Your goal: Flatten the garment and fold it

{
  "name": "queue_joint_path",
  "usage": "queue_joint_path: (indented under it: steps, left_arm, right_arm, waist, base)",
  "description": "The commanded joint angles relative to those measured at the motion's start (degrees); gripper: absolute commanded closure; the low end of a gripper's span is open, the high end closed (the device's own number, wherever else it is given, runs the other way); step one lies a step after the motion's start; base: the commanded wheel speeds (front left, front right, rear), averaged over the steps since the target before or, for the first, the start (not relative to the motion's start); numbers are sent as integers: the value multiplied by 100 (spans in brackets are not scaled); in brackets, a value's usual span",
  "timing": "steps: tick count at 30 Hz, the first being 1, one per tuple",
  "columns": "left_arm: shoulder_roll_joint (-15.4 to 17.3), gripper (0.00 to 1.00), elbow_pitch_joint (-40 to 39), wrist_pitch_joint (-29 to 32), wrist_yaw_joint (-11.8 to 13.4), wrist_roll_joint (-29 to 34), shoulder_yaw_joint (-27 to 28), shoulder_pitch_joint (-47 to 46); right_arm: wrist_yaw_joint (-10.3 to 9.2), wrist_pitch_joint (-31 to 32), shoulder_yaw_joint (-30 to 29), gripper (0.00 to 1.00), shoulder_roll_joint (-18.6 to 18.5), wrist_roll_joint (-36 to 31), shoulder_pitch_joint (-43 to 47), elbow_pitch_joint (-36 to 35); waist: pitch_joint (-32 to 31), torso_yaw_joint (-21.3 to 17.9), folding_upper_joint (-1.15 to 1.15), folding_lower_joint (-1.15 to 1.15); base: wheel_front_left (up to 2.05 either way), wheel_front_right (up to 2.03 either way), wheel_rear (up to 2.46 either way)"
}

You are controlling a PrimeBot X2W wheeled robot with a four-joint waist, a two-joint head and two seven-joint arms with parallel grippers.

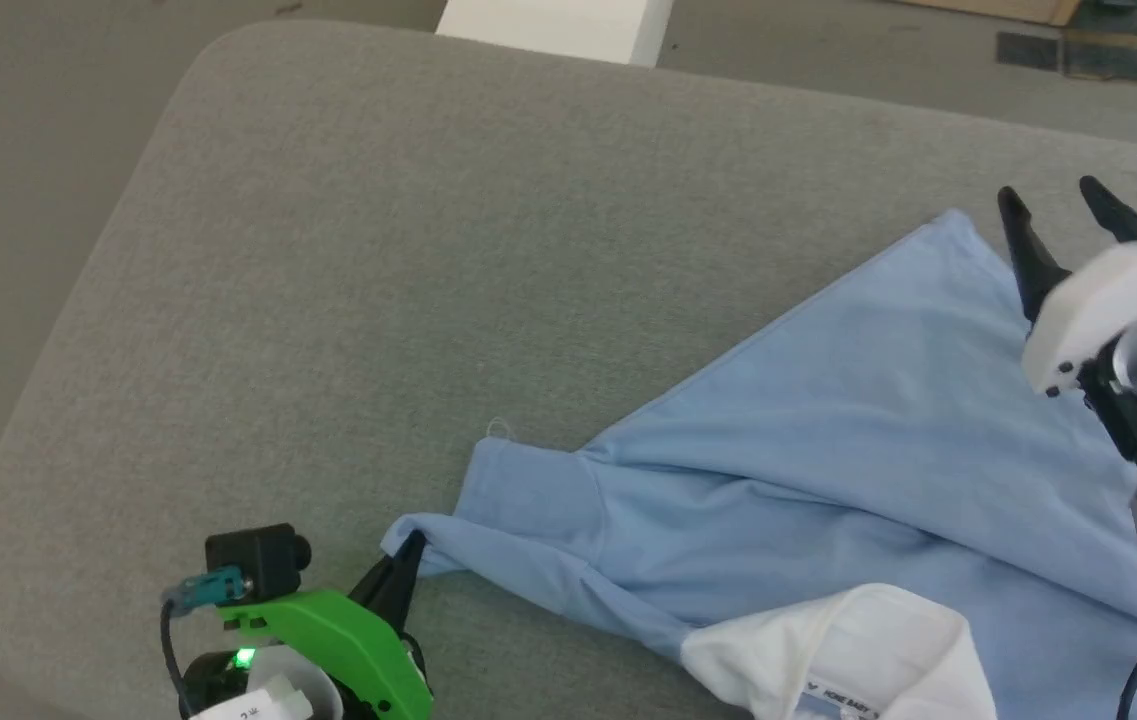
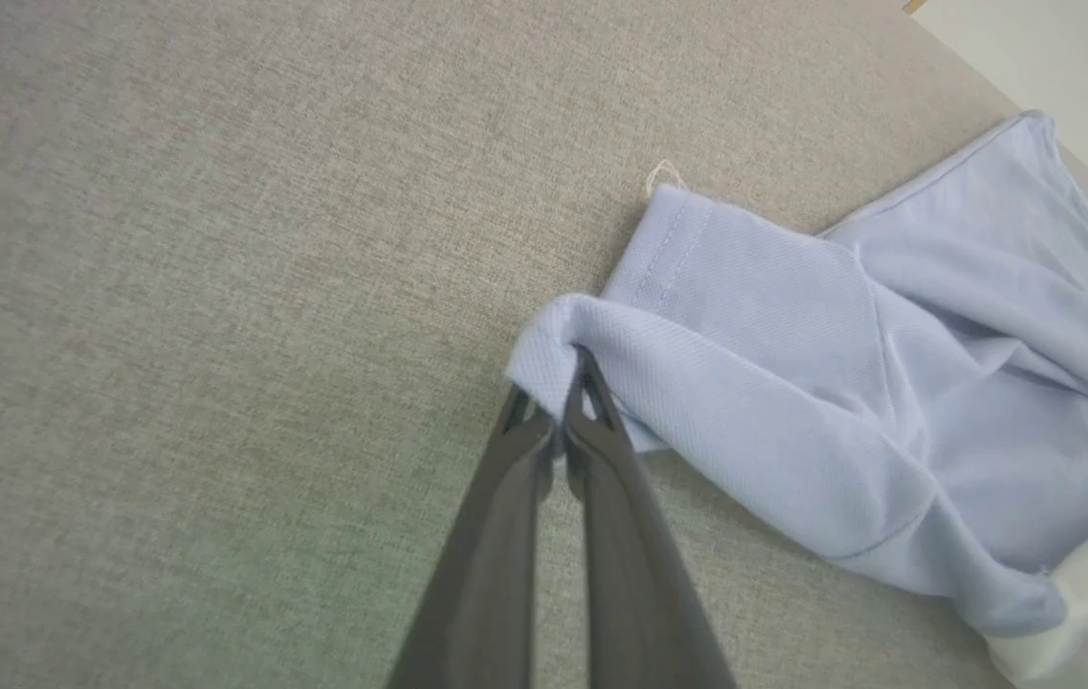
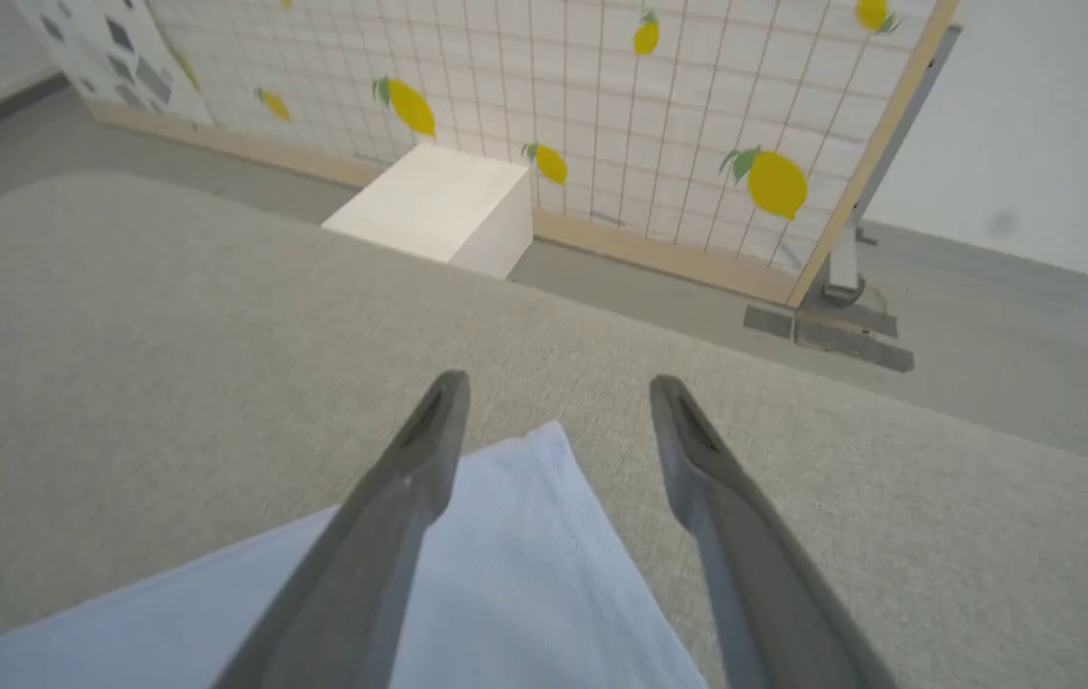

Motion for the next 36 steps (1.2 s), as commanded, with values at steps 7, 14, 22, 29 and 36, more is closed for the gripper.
queue_joint_path:
  steps: [7,14,22,29,36]
  left_arm:
    - [-191,100,201,-195,-183,-13,-157,-231]
    - [-311,100,339,-303,-253,-23,-268,-348]
    - [-373,100,437,-328,-246,-23,-347,-394]
    - [-263,100,388,-309,-167,3,-295,-315]
    - [-69,100,241,-209,-27,14,-198,-36]
  right_arm:
    - [-8,1486,79,0,-211,-271,-1033,1113]
    - [-8,2689,-262,0,-260,-676,-1523,1647]
    - [-8,3431,-355,91,-210,-948,-1456,1667]
    - [-8,2265,-388,100,-136,-645,-969,1140]
    - [-8,254,-316,100,42,-87,154,395]
  waist:
    - [530,617,0,0]
    - [787,895,0,0]
    - [792,931,0,0]
    - [437,637,0,0]
    - [-92,99,0,0]
  base:
    - [0,0,0]
    - [0,0,0]
    - [0,0,0]
    - [0,0,0]
    - [0,0,0]
